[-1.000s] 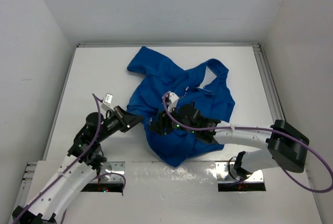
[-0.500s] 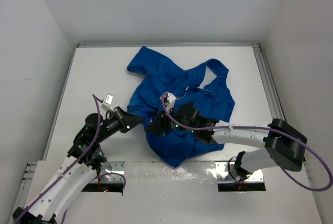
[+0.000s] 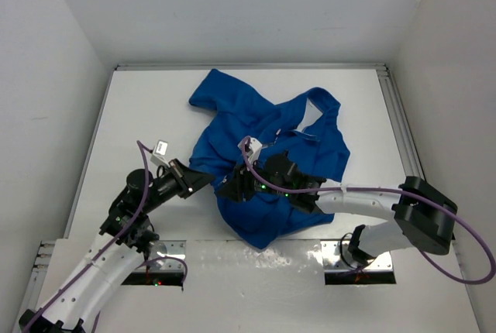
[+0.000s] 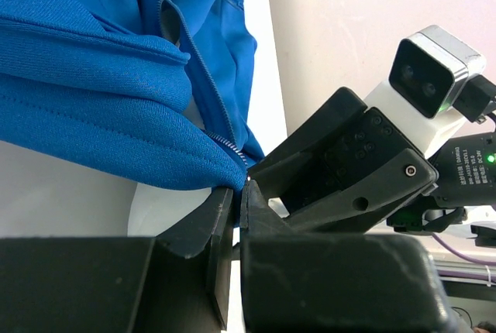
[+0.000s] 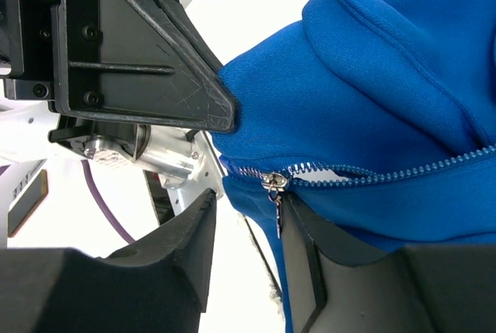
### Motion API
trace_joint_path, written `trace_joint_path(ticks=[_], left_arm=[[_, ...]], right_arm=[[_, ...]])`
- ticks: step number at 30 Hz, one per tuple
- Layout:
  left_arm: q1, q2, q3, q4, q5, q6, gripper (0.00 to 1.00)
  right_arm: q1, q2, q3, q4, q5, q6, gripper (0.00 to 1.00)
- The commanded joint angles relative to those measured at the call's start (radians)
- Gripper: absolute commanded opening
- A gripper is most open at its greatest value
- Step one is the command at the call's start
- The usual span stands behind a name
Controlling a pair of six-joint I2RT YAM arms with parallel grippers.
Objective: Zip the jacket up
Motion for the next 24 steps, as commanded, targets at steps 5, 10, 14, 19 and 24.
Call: trace_joint_path(ticks=[5, 10, 14, 19, 24], left_arm=[[0.005, -0.008, 0.045, 0.02, 0.012, 0.024, 0.0], [0.007, 0.001, 0.042, 0.031, 0.017, 0.02, 0.0], [0.005, -0.01, 0.038, 0.034, 0.011, 0.013, 0.0], [0.005, -0.01, 0.03, 0.043, 0.019, 0.008, 0.0], [0.005, -0.014, 0.027, 0.031, 0.02, 0.011, 0.0]], right_arm=[[-0.004, -0.047, -0.012, 0.022, 0.03, -0.004, 0.37], [-0.005, -0.042, -0.012, 0.006, 0.038, -0.006, 0.29], [-0.005, -0.037, -0.006, -0.022, 0.061, -0.004, 0.28], [-0.004, -0.014, 0.005, -0.027, 0.058, -0.006, 0.28], [-0.004, -0.024, 0.002, -0.013, 0.074, -0.012, 0.17]])
